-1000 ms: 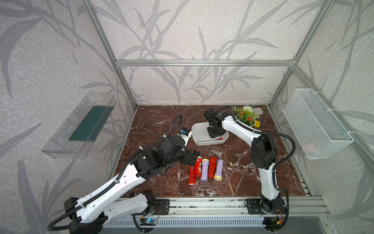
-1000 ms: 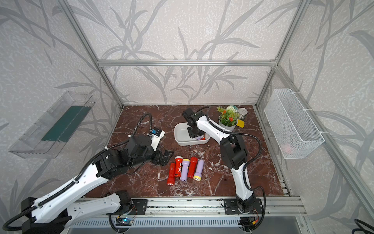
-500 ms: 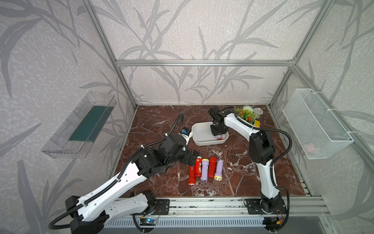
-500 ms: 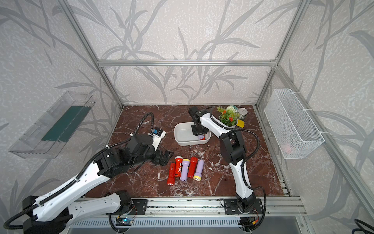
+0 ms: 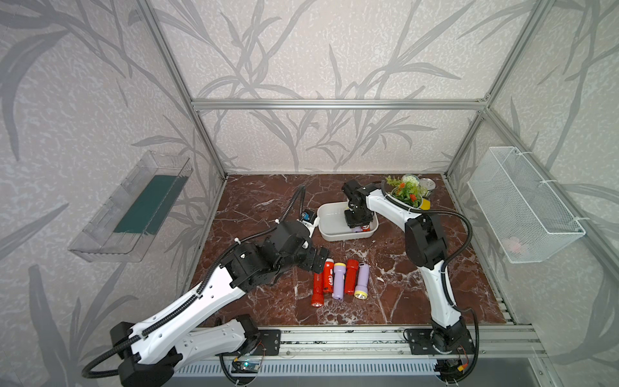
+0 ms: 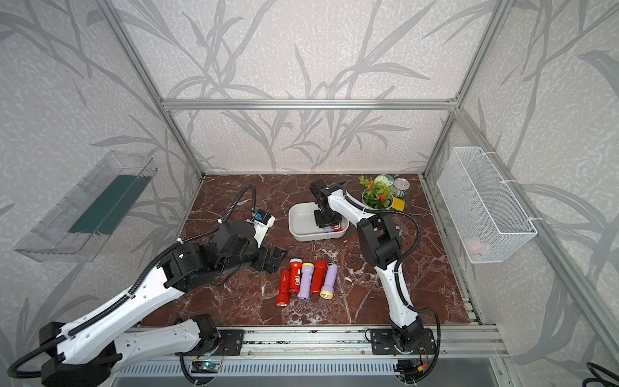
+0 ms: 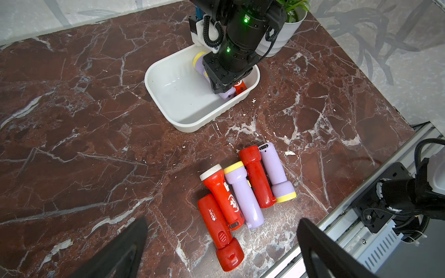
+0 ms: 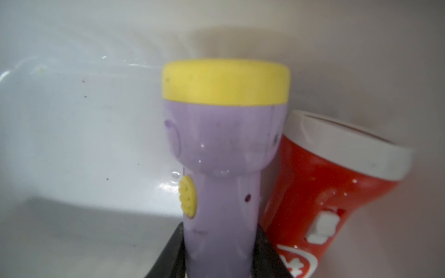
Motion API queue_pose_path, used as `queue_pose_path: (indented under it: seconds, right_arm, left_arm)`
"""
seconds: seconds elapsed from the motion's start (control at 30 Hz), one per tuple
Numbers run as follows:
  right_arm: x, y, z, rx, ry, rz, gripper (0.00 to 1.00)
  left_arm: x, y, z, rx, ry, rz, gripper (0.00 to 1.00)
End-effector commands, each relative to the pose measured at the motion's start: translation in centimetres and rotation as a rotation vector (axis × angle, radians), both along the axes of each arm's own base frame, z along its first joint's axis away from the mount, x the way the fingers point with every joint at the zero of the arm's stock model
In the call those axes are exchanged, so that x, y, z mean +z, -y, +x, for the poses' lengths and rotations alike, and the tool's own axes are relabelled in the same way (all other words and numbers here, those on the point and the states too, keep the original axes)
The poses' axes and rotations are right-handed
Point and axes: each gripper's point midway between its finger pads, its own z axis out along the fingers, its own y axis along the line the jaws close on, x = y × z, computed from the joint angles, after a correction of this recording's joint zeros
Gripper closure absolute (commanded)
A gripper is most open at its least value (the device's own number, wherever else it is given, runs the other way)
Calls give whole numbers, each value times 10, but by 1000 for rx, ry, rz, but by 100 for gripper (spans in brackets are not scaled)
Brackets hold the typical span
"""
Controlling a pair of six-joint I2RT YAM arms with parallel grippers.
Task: Put the flashlights into the storage boxes
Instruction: Place the flashlight at the storage box.
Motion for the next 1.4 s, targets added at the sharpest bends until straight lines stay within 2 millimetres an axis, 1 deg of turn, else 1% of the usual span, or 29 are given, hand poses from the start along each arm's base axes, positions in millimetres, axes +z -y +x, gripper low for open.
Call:
queue_pose_path:
  seconds: [0.0, 0.2, 0.37, 0.43, 0.6, 0.73, 0.9, 1.03, 1.07, 1.13, 1.17, 1.23, 1.27, 1.3, 1.33, 1.37]
  right_arm:
    - [4, -4, 7, -15, 8, 22, 70]
    - [6, -3, 8, -13, 11, 17, 65]
    - [19, -7, 9, -1, 44, 61, 56]
    - [24, -8, 9, 1, 60, 72, 50]
    - [31, -7, 7, 4, 63, 75, 49]
    - [45, -7, 3, 5, 81, 98, 48]
    - [76, -3, -5, 17, 134, 129, 40]
    - [100, 1, -20, 37, 170, 165, 36]
    - [105, 4, -25, 39, 179, 171, 32]
    - [113, 8, -35, 46, 190, 186, 20]
    - [116, 10, -41, 48, 194, 193, 17]
    - [120, 14, -55, 59, 198, 207, 13]
    - [122, 18, -62, 62, 199, 214, 9]
    - [120, 20, -70, 66, 190, 215, 7]
    - [127, 24, -80, 73, 200, 227, 6]
    - [127, 27, -90, 79, 201, 226, 2]
  left_arm:
    - [10, -9, 1, 15, 27, 10, 1]
    - [9, -8, 2, 13, 27, 12, 1]
    - [8, -8, 4, 16, 27, 17, 1]
    - [7, -8, 5, 19, 26, 19, 1]
    - [5, -7, 5, 20, 18, 18, 1]
    - [0, -8, 6, 27, 12, 22, 1]
    - [-11, -9, 5, 44, -12, 23, 1]
    - [-25, -9, 2, 56, -52, 17, 1]
    - [-29, -8, 2, 62, -62, 14, 1]
    - [-37, -8, 1, 69, -83, 12, 1]
    - [-41, -9, 0, 74, -94, 14, 1]
    - [-49, -10, -2, 84, -114, 19, 1]
    - [-53, -10, -2, 92, -126, 21, 1]
    - [-56, -11, -3, 98, -133, 21, 1]
    - [-58, -11, -4, 103, -143, 15, 1]
    - [-62, -11, -6, 108, -155, 11, 1]
